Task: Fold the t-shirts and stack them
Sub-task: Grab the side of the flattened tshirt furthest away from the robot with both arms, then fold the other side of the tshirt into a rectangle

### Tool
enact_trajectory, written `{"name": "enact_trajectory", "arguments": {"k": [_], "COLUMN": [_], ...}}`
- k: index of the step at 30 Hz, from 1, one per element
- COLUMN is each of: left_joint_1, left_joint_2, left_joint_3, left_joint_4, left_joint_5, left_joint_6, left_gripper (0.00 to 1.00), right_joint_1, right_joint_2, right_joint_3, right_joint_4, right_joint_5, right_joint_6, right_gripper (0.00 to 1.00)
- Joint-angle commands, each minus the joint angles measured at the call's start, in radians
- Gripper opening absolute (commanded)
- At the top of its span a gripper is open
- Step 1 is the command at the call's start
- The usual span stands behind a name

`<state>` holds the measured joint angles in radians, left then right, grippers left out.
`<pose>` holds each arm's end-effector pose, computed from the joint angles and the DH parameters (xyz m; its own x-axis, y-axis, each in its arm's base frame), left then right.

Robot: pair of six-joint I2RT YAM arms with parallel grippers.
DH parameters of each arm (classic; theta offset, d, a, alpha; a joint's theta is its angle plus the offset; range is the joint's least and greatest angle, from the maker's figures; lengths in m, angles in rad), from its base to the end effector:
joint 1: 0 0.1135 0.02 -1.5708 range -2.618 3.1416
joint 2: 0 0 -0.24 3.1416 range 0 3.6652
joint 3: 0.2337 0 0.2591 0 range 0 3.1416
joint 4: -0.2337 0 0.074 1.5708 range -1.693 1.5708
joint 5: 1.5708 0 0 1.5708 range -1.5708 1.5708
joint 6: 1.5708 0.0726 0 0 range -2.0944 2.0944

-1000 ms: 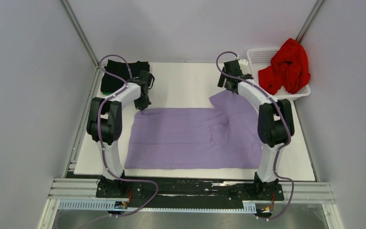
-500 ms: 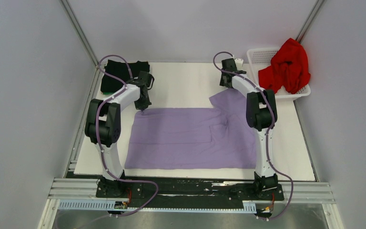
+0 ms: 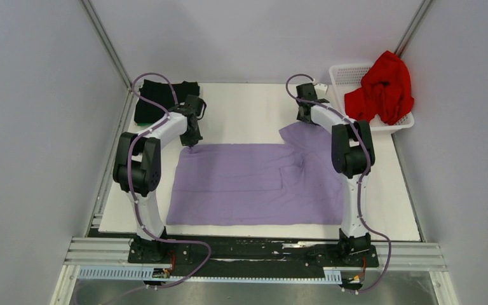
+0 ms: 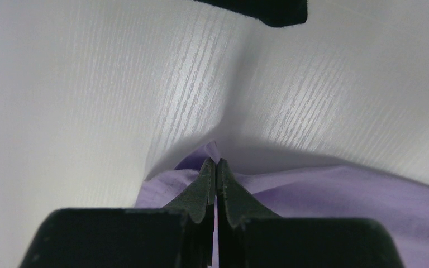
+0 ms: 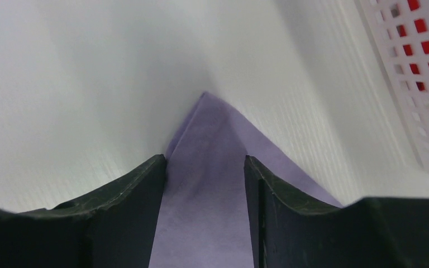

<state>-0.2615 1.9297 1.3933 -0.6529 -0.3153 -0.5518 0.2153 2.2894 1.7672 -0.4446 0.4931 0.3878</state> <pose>0.3969 -0.0829 0.1282 -0.8339 -0.2927 -0.4679 -0.3556 0.9333 0.0499 0.5004 0.0743 0.1069 -0.7162 0.1844 -0.6731 0.3730 0.9163 -0.1459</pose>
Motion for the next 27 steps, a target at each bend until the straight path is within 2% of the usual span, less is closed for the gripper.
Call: {"name": "enact_trajectory", "arguments": {"k": [1,4,5,8,10,11,17,27], "left_joint_1": [-0.007,-0.008,-0.008,-0.008,-0.008,-0.008,-0.015,-0.051], "left_joint_2": [-0.076,-0.081,-0.084,-0.089,-0.091,-0.092,-0.134,-0.255], "left_joint_3": [-0.007,-0.009,-0.014,-0.018,-0.018,-0.017,-0.051,-0.155], "left_joint_4": [0.022,0.019,0.022,0.029,0.029,0.029,0.049,0.054], "left_joint_5": [0.002,0.004,0.004,0.008,0.015,0.017,0.021,-0.001], "left_joint_6": [0.005,0.013,0.017,0.019,0.02,0.019,0.018,0.001], "left_gripper": [0.0,0.0,0.0,0.0,0.0,0.0,0.0,0.0], "right_joint_1": [0.001,0.0,0.0,0.0,0.0,0.0,0.007,0.068], "right_joint_2": [-0.056,-0.05,-0.044,-0.029,-0.033,-0.047,-0.215,-0.512], "right_joint_3": [-0.072,-0.078,-0.072,-0.049,-0.035,-0.036,-0.181,-0.435], "right_joint_4": [-0.049,-0.048,-0.047,-0.046,-0.04,-0.038,0.016,-0.109], "right_joint_5": [0.025,0.018,0.017,0.014,0.014,0.016,0.025,0.055], "right_joint_6": [0.077,0.103,0.108,0.11,0.097,0.09,0.048,0.081], "right_gripper": [0.52,0.41,0.32,0.17,0.02,0.0,0.0,0.0]}}
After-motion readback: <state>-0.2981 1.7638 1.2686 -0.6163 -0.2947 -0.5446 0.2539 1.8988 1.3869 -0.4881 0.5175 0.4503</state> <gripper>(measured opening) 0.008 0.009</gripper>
